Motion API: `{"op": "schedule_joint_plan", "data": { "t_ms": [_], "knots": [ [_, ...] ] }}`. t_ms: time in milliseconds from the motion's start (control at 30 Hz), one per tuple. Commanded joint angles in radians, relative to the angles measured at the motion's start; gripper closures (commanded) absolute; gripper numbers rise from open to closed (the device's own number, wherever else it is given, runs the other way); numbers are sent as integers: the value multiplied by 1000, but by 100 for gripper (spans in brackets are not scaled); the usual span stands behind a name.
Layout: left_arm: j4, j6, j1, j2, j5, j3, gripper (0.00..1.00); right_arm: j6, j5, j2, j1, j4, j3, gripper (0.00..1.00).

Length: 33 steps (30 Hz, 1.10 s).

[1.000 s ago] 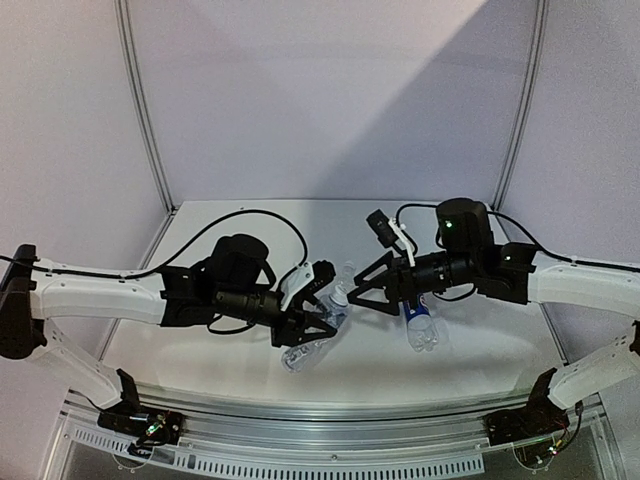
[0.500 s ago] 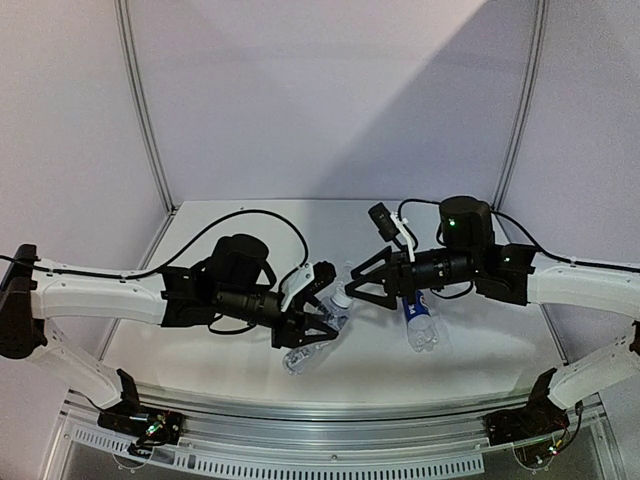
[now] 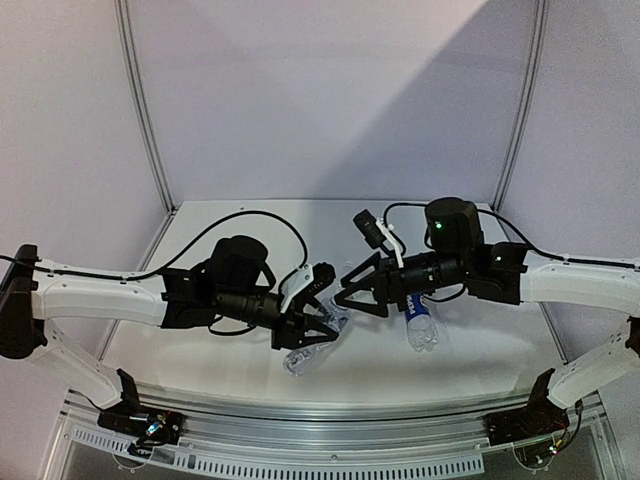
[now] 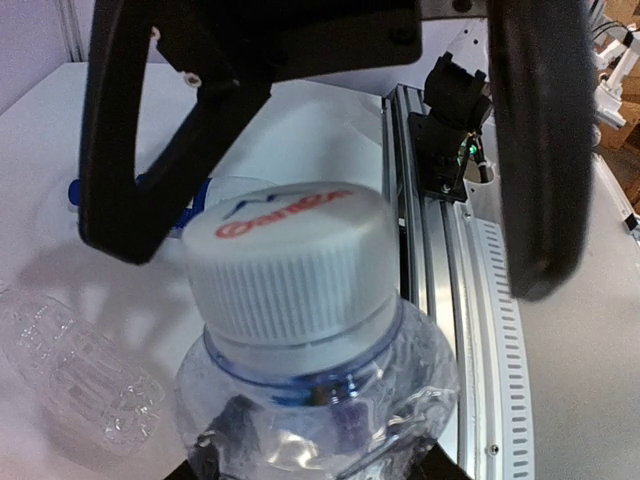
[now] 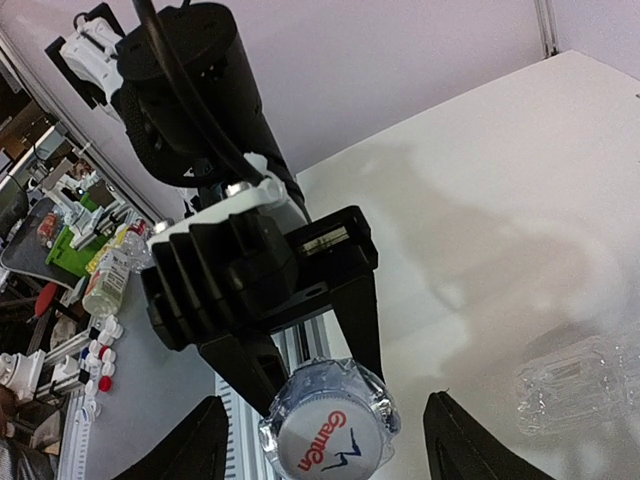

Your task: Unscrew the bottle caps

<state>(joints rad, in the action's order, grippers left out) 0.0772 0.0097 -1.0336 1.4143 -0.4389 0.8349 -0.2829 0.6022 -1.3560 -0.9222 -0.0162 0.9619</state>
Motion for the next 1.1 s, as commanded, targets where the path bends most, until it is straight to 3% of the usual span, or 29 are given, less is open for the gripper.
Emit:
{"op": "schedule_joint_plan", "data": {
  "t_ms": [0, 333, 533, 633, 700, 833, 1067],
  "knots": [
    [29, -4, -14, -20, -13, -19, 60, 21, -20, -21, -8, 48, 25, 34],
    [32, -3, -14, -23, -15, -22, 60, 28, -39, -5, -9, 42, 18, 52],
    [32, 1, -14, -8, -31, -20, 58, 33, -23, -2, -9, 29, 16, 75],
    [54, 16, -12, -8, -101, -29, 60, 92, 12, 16, -8, 47, 7, 86],
    [83, 29, -5, -13, -251, -51, 68, 169, 45, 45, -8, 58, -16, 92],
    [115, 35, 0, 8, -508, -55, 76, 271, 171, 141, -8, -50, -131, 93],
    [110, 31, 1, 92, -752, -23, 83, 366, 316, 281, -8, -85, -190, 82]
  ]
}}
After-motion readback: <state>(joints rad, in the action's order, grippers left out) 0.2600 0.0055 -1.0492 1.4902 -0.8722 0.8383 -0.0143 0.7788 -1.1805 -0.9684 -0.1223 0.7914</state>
